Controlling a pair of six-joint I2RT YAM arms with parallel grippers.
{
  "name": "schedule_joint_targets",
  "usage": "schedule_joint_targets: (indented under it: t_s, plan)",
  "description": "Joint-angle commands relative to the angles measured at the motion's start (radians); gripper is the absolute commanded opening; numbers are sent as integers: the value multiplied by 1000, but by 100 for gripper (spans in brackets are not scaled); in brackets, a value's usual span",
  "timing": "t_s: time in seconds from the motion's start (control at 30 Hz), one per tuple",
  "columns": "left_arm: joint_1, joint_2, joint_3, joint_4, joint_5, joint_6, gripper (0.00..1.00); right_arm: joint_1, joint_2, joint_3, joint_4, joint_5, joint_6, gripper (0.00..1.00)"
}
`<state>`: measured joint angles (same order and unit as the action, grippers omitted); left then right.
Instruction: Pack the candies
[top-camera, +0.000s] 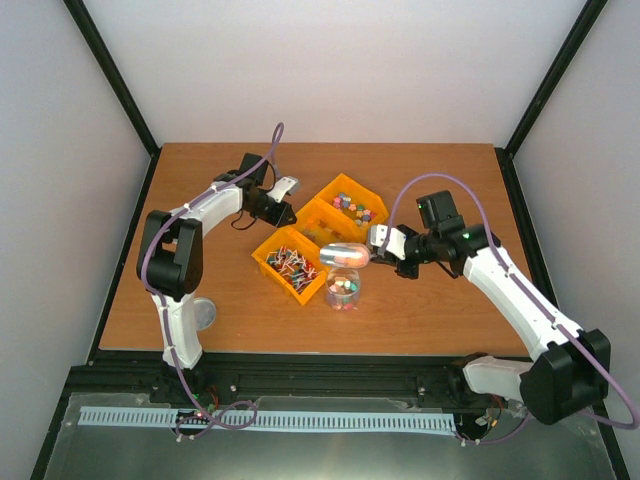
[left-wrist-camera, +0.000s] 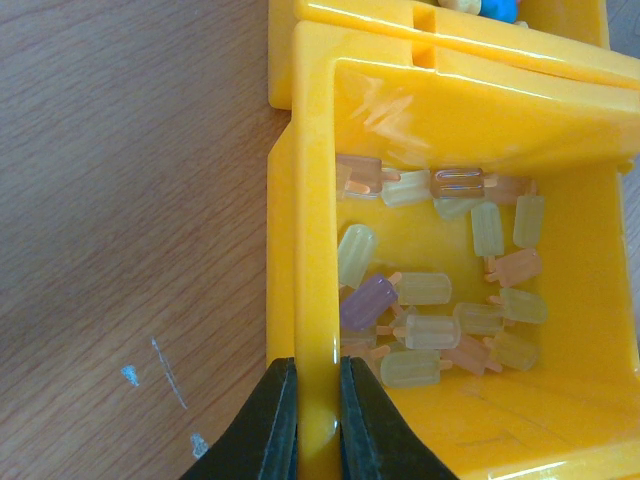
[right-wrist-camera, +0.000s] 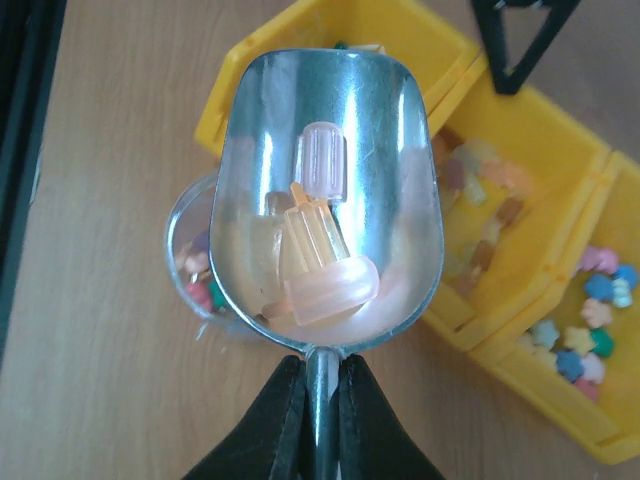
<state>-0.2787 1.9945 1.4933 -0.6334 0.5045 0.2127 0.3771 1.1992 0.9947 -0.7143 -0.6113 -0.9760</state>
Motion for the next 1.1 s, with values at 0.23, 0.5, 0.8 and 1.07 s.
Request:
schedule_joint_targets:
  t_s: [0.23,0.5,0.8,1.07]
  plan:
    - [4,24,30,-18,-12,2,1,-3,92,209,-417,186,-159,3]
    - [4,26,29,-14,-8,-3,1,36,150,304,-506,321,-162,3]
    - [4,25,28,-11,-8,-2,1,119,191,355,-543,465,-160,3]
    - [4,26,27,-10,-6,-3,1,157,219,403,-578,520,-148,3]
